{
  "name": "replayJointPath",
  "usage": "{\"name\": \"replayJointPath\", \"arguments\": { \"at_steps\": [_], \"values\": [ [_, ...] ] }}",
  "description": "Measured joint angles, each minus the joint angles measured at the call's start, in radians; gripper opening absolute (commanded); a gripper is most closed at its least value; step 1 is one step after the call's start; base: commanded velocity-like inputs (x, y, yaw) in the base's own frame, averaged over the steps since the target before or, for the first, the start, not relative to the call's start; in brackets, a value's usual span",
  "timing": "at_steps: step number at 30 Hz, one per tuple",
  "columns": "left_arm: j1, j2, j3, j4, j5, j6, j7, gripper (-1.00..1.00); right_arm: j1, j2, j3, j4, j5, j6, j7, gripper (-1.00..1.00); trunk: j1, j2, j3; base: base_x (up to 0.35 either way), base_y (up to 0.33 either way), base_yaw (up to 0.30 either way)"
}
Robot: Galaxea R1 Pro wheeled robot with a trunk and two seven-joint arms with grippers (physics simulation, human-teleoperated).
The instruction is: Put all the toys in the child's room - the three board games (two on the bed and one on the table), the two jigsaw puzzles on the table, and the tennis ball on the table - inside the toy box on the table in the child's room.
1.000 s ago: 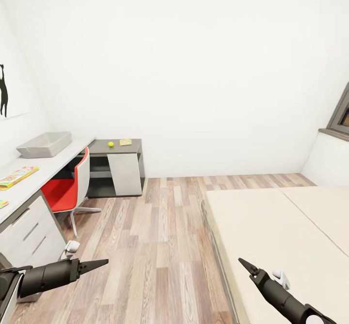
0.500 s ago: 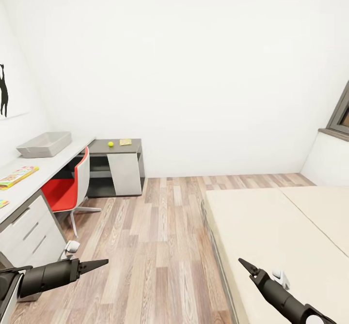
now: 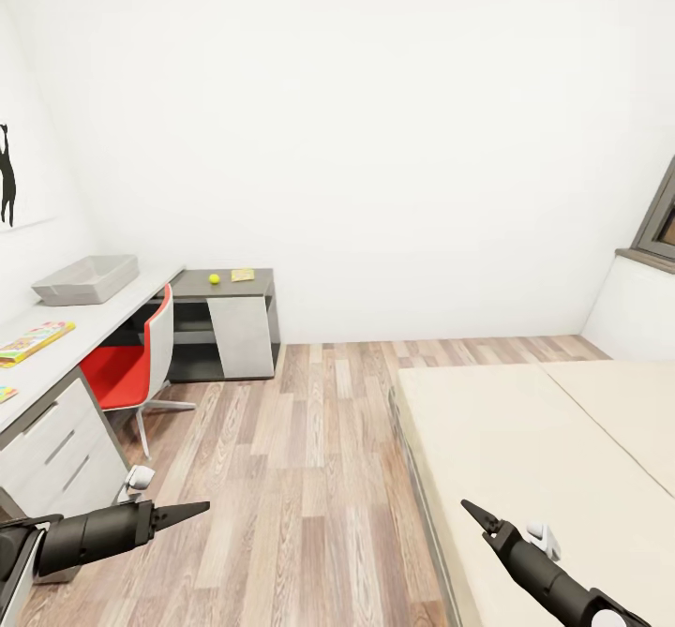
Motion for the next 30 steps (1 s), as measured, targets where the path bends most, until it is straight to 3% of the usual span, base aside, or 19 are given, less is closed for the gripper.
{"name": "replayJointPath", "arguments": {
  "at_steps": [30],
  "values": [
    [0.0, 0.0, 0.0, 0.0, 0.0, 0.0, 0.0, 1.0, 0.0, 0.0, 0.0, 0.0, -0.001, 0.0, 0.0, 1.0, 0.0, 0.0, 0.0, 0.0, -0.032, 0.026]
  ]
}}
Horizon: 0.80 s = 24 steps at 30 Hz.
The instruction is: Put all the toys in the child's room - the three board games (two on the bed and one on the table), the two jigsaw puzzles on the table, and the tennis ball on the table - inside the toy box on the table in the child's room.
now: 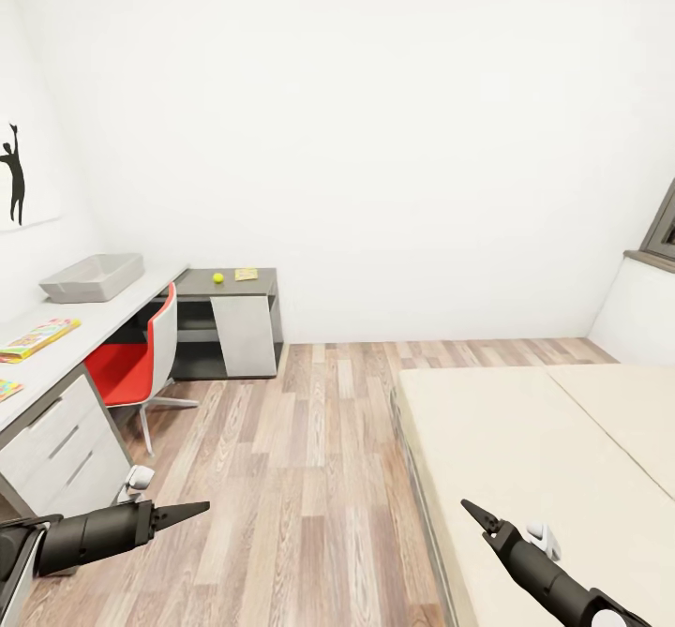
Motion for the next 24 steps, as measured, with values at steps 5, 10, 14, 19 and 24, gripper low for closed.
{"name": "replayJointPath", "arguments": {
  "at_steps": [5, 10, 14, 19, 24],
  "values": [
    [0.0, 0.0, 0.0, 0.0, 0.0, 0.0, 0.0, 1.0, 0.0, 0.0, 0.0, 0.0, 0.0, 0.0, 0.0, 1.0, 0.0, 0.0, 0.0, 0.0, -0.003, 0.0],
    [0.0, 0.0, 0.0, 0.0, 0.0, 0.0, 0.0, 1.0, 0.0, 0.0, 0.0, 0.0, 0.001, 0.0, 0.0, 1.0, 0.0, 0.0, 0.0, 0.0, -0.001, 0.0],
    [0.0, 0.0, 0.0, 0.0, 0.0, 0.0, 0.0, 1.0, 0.0, 0.001, 0.0, 0.0, 0.001, 0.0, 0.0, 1.0, 0.0, 0.0, 0.0, 0.0, 0.0, 0.0],
    [0.0, 0.0, -0.001, 0.0, 0.0, 0.0, 0.0, 1.0, 0.0, 0.001, 0.0, 0.0, 0.001, 0.0, 0.0, 1.0, 0.0, 0.0, 0.0, 0.0, 0.0, 0.011],
    [0.0, -0.001, 0.0, 0.0, 0.0, 0.0, 0.0, 1.0, 0.0, 0.001, 0.0, 0.0, 0.001, 0.0, 0.0, 1.0, 0.0, 0.0, 0.0, 0.0, 0.0, 0.103]
  ]
}}
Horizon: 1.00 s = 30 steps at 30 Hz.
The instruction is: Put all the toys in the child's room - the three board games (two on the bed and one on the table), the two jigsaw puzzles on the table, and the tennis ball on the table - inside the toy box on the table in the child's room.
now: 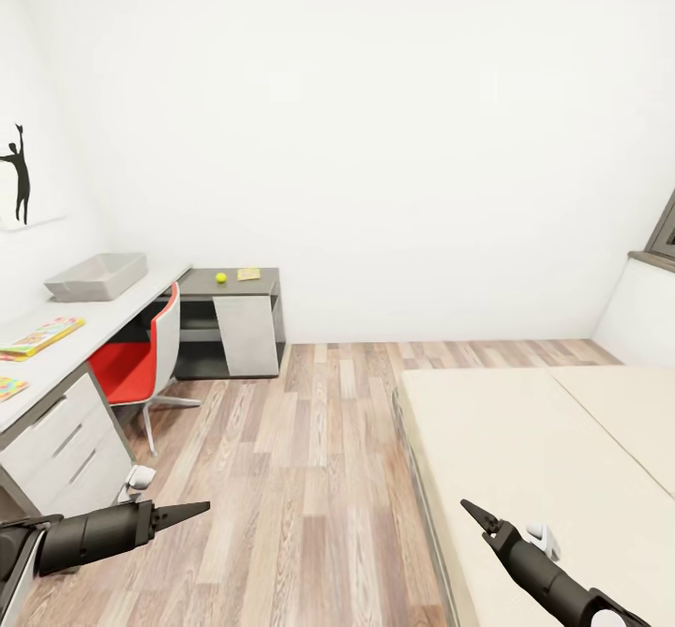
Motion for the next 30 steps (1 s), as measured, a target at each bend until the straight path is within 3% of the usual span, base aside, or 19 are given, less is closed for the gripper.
{"name": "replayJointPath", "arguments": {
  "at_steps": [10, 30],
  "values": [
    [0.0, 0.001, 0.0, 0.0, 0.0, 0.0, 0.0, 1.0, 0.0, 0.0, 0.0, 0.0, 0.0, 0.0, 0.0, 1.0, 0.0, 0.0, 0.002, 0.0, 0.0, 0.153],
    [0.0, 0.001, 0.0, 0.0, 0.0, 0.0, 0.0, 1.0, 0.0, 0.0, 0.0, 0.0, 0.0, 0.0, 0.0, 1.0, 0.0, 0.0, 0.003, 0.0, 0.0, 0.012]
  ]
}}
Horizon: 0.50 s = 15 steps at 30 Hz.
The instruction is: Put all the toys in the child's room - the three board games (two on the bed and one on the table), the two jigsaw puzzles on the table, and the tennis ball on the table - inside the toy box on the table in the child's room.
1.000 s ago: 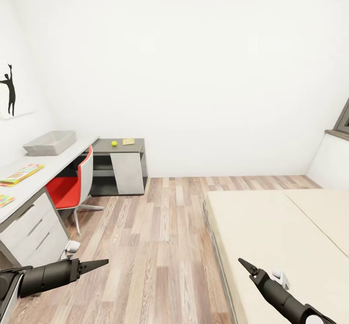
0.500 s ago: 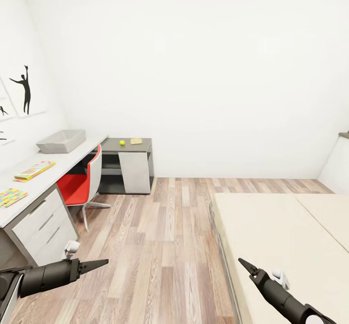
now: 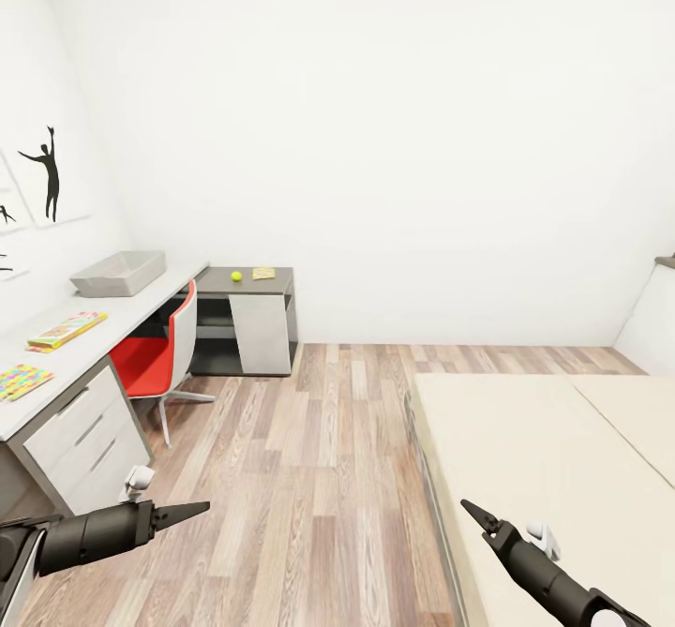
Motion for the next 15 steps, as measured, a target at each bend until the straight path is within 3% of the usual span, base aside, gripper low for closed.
{"name": "replayJointPath", "arguments": {
  "at_steps": [15],
  "values": [
    [0.0, 0.0, 0.001, 0.0, 0.0, 0.0, 0.0, 1.0, 0.0, 0.0, 0.0, 0.0, 0.0, 0.0, 0.0, 1.0, 0.0, 0.0, 0.0, -0.039, 0.0, 0.0]
  ]
}}
